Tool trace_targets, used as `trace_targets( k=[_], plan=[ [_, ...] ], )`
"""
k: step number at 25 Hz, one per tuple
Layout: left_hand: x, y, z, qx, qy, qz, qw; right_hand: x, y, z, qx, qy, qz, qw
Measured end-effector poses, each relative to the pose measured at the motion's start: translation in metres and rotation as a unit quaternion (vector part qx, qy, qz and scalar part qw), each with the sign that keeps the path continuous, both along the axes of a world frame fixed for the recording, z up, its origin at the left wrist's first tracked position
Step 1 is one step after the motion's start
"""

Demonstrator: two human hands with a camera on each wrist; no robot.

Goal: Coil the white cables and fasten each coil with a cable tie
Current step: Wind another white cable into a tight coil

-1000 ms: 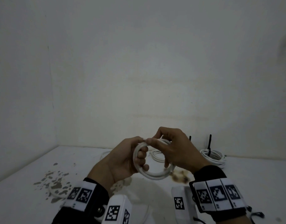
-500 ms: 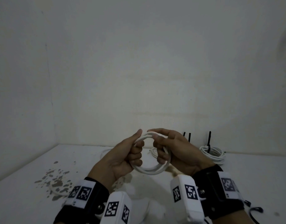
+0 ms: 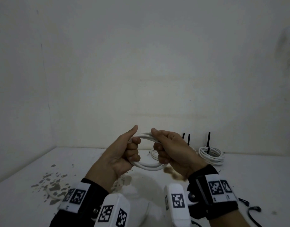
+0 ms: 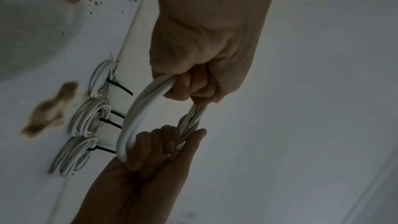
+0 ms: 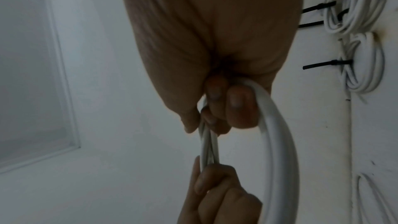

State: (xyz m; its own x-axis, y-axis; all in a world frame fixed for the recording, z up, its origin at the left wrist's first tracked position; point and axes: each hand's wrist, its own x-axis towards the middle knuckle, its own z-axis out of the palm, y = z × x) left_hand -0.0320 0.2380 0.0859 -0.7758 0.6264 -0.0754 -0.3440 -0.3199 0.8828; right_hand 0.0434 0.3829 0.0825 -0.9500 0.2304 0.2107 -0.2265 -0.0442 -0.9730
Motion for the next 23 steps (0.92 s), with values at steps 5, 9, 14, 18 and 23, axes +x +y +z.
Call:
trace_targets(
  k=[5,9,14,18,23],
  plan=[
    [0.001,0.001,-0.006,-0.013,0.033,-0.052,0.998,0.001,0.002,0.001,0.042,0.006,-0.047,0.998],
    [-0.005,0.0,-0.011,-0.076,0.056,-0.101,0.99,0.005,0.008,-0.003,0.097,0.004,-0.05,0.994],
    [0.004,0.009,-0.014,-0.191,0.112,-0.021,0.975,-0.001,0.0,-0.01,0.145,-0.013,-0.04,0.989],
    [0.009,0.017,-0.021,-0.198,0.17,0.04,0.965,-0.002,0.0,-0.008,0.166,-0.01,-0.039,0.985],
    [0.012,0.021,-0.028,-0.226,0.191,0.058,0.953,0.009,0.023,-0.007,0.204,-0.059,-0.104,0.972]
  ],
)
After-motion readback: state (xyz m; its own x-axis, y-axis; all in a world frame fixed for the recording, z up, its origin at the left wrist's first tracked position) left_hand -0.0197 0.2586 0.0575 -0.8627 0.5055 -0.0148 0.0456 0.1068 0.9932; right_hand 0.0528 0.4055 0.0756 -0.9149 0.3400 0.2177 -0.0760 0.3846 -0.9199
